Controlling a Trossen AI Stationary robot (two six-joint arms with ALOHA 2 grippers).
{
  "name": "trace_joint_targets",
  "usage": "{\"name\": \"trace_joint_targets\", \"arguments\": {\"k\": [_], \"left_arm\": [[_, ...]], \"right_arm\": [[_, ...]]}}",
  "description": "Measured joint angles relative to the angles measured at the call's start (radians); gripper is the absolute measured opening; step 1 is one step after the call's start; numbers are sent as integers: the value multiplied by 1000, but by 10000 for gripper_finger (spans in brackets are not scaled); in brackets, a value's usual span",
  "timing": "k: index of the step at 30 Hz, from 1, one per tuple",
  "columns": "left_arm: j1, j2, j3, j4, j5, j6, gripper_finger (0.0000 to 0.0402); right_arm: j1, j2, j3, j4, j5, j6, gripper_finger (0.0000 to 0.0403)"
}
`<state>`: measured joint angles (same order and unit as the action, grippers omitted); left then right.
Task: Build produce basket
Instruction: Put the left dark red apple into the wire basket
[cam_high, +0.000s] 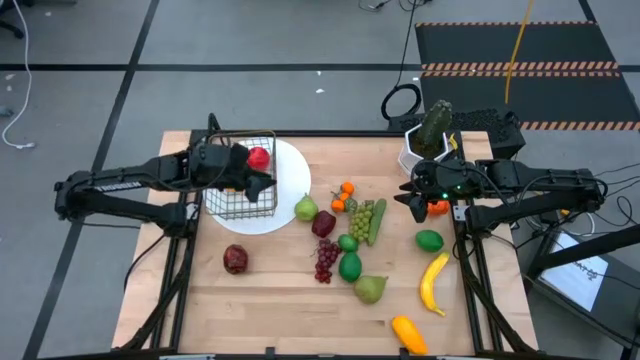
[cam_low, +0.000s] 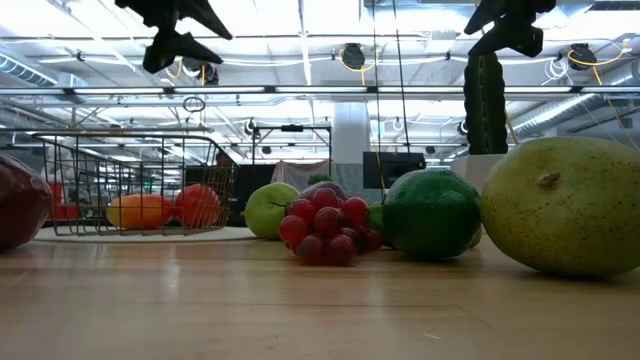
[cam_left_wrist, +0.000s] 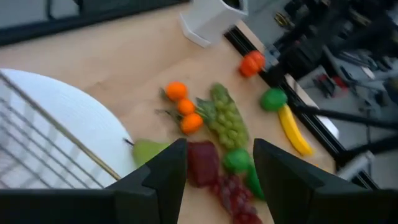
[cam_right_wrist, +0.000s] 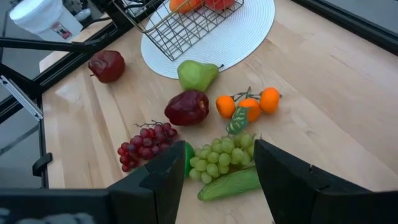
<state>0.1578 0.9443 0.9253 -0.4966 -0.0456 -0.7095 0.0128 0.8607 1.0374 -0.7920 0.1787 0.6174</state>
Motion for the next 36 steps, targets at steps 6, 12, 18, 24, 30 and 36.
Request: {"name": "trace_joint_targets", "arguments": {"k": [6,12,18,24,30,36], "left_arm": [[-157,0,0,-18,-13,-33,184],[-288,12,0,-190,-61,-125,184],[-369,12,0,-399,-67,-281,184],[-436,18,0,-489,-69,-403,184],[-508,73,0,-506,-68,-538,184],[-564,146,0,-495,-37,-667,184]], "right_arm": [[0,0,0,0,0,27,185],[0,0,0,1,1,37,185],[0,0,0,1,2,44,185],[0,0,0,2,3,52,185],[0,0,0,7,1,81,185],[2,0,-6,12,2,93,185]]}}
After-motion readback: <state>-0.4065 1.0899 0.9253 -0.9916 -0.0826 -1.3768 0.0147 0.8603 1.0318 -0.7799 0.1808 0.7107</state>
